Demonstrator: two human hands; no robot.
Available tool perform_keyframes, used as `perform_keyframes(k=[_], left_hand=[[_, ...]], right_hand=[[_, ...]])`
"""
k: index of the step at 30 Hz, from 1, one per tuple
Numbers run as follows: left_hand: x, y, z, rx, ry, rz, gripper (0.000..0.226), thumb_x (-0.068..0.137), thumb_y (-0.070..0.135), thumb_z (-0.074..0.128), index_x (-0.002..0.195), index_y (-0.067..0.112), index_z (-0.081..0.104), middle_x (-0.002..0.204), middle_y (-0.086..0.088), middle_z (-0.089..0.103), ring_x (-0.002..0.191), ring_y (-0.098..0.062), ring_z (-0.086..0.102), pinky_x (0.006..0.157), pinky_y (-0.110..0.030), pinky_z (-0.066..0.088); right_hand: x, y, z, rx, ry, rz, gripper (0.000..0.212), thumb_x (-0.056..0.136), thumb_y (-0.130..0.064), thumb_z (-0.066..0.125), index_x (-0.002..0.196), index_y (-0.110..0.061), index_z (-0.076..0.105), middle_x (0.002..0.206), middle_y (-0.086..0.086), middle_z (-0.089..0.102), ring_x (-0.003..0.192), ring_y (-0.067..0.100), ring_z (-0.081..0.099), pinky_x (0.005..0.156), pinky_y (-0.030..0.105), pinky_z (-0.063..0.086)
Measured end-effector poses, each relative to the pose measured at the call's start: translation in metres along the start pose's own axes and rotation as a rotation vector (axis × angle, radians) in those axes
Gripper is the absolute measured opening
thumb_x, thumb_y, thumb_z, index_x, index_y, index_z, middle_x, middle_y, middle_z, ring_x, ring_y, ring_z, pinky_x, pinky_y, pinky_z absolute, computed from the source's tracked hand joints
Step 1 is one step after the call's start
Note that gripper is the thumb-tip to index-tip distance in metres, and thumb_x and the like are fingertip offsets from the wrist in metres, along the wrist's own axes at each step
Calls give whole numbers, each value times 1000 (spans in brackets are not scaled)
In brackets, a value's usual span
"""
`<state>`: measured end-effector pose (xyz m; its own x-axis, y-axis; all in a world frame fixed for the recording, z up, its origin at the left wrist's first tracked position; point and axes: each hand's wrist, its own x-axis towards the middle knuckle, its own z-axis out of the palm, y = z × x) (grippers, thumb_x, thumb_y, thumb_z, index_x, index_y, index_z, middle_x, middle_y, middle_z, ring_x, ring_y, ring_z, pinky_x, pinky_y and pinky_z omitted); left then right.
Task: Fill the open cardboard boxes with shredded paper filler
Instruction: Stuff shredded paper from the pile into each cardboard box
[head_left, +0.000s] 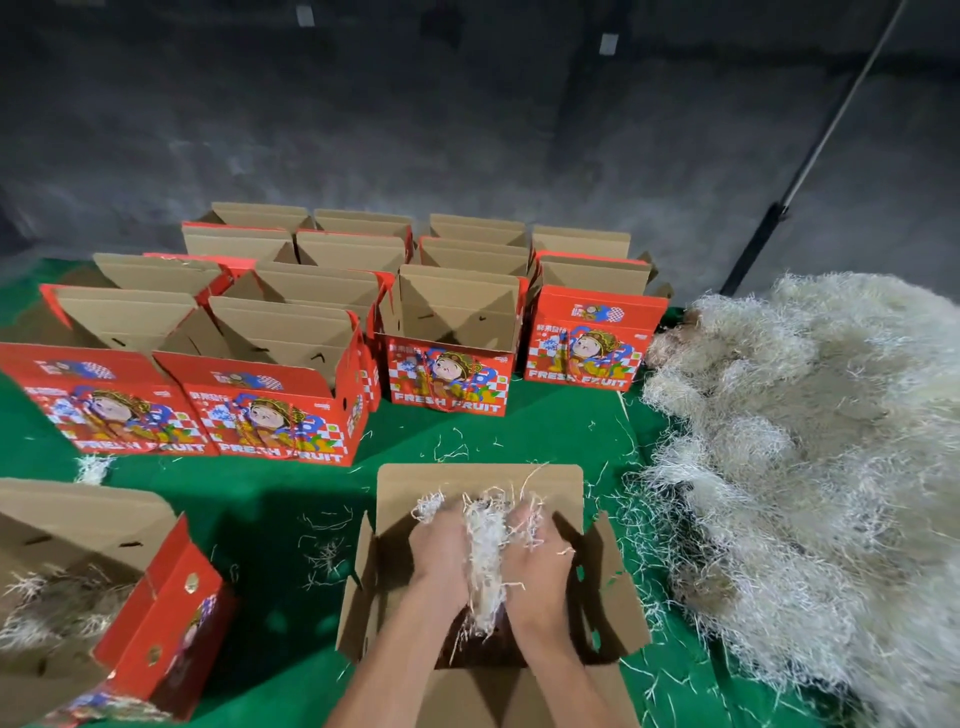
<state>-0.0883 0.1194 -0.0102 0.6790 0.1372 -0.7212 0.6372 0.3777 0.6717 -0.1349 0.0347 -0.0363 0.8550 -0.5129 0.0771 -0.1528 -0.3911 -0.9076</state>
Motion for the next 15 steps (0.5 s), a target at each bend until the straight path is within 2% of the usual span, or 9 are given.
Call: perform_keyframes(k=[2, 4, 6, 8, 9, 10, 12, 13, 15], left_hand=[[9, 6, -1, -32, 11, -20, 54, 97, 29, 60, 141, 1, 47, 131, -16, 57, 120, -33, 53, 108, -44, 40], [9, 3, -3, -35, 5, -39, 46, 98, 18, 56, 136, -6, 49, 132, -26, 55, 122, -41, 53, 107, -49, 42], [1, -10, -6, 15, -73, 0, 30, 90, 3, 58, 116, -12, 58, 106, -33, 65, 97, -42, 65, 84, -46, 54], [-13, -27, -9, 57, -114, -4, 9, 86, 3, 62, 94, 0, 61, 65, -14, 65, 59, -27, 60, 54, -35, 47], [-13, -31, -9, 113, -96, 7, 2, 90, 7, 62, 90, 5, 61, 57, -4, 58, 53, -19, 52, 50, -30, 41], [-14, -28, -6, 166, -75, 30, 8, 94, 14, 62, 87, 12, 59, 59, 4, 51, 54, -12, 46, 50, -28, 38], [-15, -14, -3, 142, -85, 58, 20, 94, 25, 65, 89, 38, 51, 77, 10, 45, 71, -8, 47, 65, -28, 45], [-14, -7, -2, 77, -87, 54, 21, 93, 28, 68, 103, 40, 53, 86, 11, 46, 82, -9, 49, 76, -33, 49], [-12, 7, -4, -11, -81, 44, 20, 91, 33, 69, 107, 36, 59, 92, 9, 48, 86, -11, 50, 82, -38, 49]], right_hand=[[-11, -9, 2, -63, -42, -146, 12, 99, -13, 60, 107, -10, 68, 47, -10, 48, 33, 3, 43, 35, 11, 31], [-12, -19, 1, -63, -17, -273, 26, 101, -31, 55, 83, -17, 66, 42, -8, 42, 31, 6, 36, 35, 13, 26], [2, -26, 1, 125, 1, -176, 41, 102, -40, 51, 64, -24, 48, 42, -8, 32, 36, 7, 25, 37, 20, 22], [30, -30, -1, 220, 54, 1, 47, 101, -38, 55, 57, -26, 42, 41, -10, 32, 38, 6, 24, 38, 19, 22], [43, -27, -3, 225, 77, 80, 47, 100, -35, 57, 56, -25, 45, 40, -11, 35, 37, 5, 26, 37, 17, 23], [51, -21, -5, 232, 93, 137, 44, 99, -32, 59, 58, -22, 49, 39, -11, 37, 36, 4, 28, 37, 16, 23], [52, -8, -5, 229, 94, 220, 42, 99, -28, 59, 61, -14, 53, 34, -9, 37, 30, 4, 31, 35, 14, 24], [46, -4, -2, 227, 92, 233, 40, 99, -30, 59, 63, -13, 54, 31, -9, 37, 29, 4, 32, 34, 14, 24], [24, 2, 3, 229, 88, 184, 39, 95, -44, 54, 70, -14, 57, 33, -9, 36, 30, 4, 31, 33, 17, 25]])
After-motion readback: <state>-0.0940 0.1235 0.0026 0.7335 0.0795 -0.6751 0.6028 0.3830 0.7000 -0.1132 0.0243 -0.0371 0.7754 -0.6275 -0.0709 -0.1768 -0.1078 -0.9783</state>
